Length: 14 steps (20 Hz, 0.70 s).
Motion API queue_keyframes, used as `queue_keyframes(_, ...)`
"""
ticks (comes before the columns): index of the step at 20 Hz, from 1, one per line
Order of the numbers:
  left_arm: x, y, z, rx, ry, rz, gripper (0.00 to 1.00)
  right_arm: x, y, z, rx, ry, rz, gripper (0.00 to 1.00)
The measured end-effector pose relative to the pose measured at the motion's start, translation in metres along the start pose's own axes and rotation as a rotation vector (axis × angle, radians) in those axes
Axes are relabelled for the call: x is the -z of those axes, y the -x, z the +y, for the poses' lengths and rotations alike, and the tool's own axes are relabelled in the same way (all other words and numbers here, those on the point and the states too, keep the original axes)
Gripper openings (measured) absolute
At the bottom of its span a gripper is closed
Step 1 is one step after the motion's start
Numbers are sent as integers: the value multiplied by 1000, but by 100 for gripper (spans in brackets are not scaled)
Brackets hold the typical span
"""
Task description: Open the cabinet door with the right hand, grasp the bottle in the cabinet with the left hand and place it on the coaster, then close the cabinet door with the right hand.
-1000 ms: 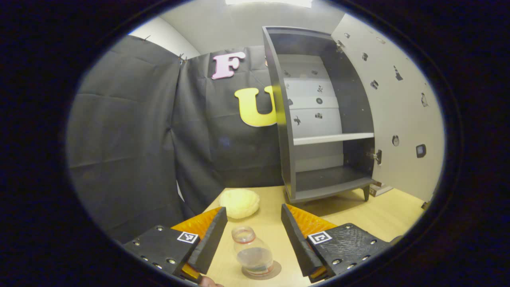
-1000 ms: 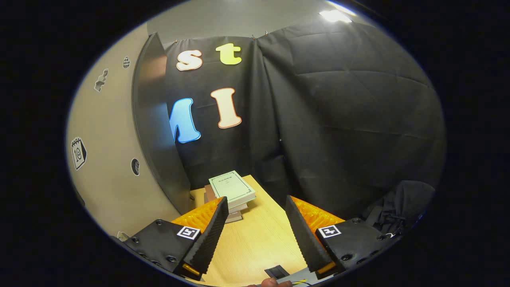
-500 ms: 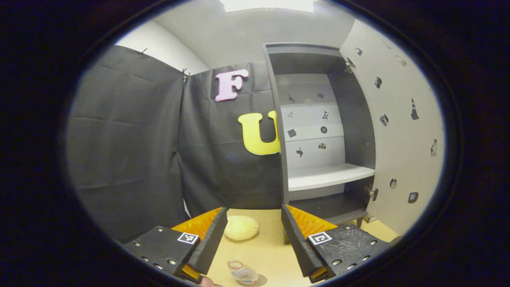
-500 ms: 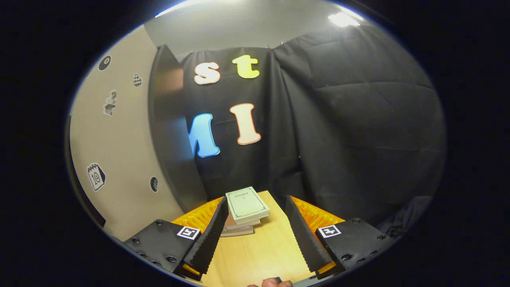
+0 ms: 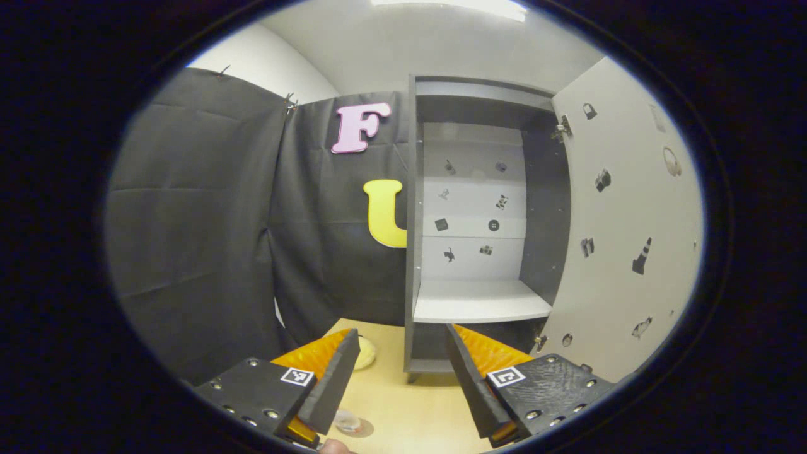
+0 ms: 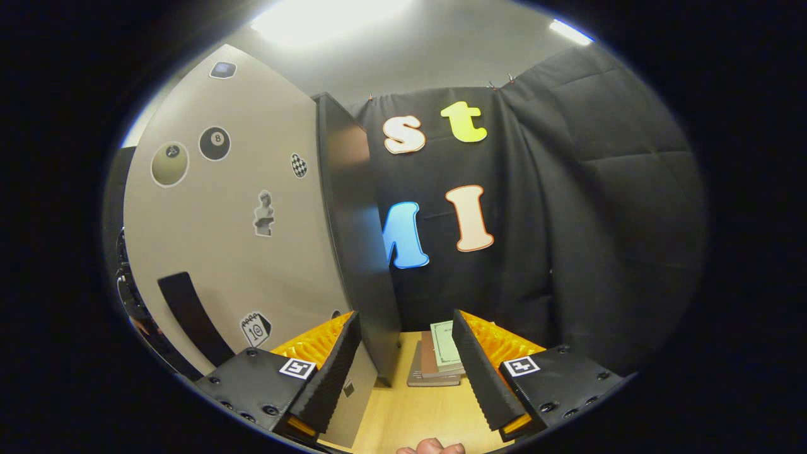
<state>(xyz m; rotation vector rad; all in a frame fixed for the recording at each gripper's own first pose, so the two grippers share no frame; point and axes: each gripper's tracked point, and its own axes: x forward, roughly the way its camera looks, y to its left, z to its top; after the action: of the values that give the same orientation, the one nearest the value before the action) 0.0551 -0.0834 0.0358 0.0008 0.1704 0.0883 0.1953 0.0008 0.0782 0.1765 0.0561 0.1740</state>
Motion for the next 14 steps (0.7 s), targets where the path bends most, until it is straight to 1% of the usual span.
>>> queue_keyframes(3,5,8,-5,-8,0,16,81,1,12,17,-21,-29,2,93)
queue_keyframes(5,10,13,-9,10,46,22,82,5,17,27,-14,-32,9,93)
queue_keyframes(6,14,13,-8,19,66,26,84,6,19,31,-6,-28,9,93)
queue_keyframes(7,17,14,-4,19,80,31,82,8,20,35,0,-15,14,93)
queue_keyframes(8,19,14,2,17,84,31,82,10,21,39,8,0,22,93)
queue_keyframes(9,19,13,9,15,75,27,84,9,20,44,13,8,19,93)
queue_keyframes(10,19,12,17,8,57,27,84,6,20,51,13,9,13,86)
queue_keyframes(11,19,12,25,7,38,26,84,6,20,60,6,7,17,93)
queue_keyframes(12,19,12,30,13,22,22,87,10,18,60,33,18,15,86)
queue_keyframes(13,19,11,35,21,12,22,87,7,24,61,49,24,11,84)
queue_keyframes(14,20,10,39,31,9,23,87,8,27,60,72,22,11,89)
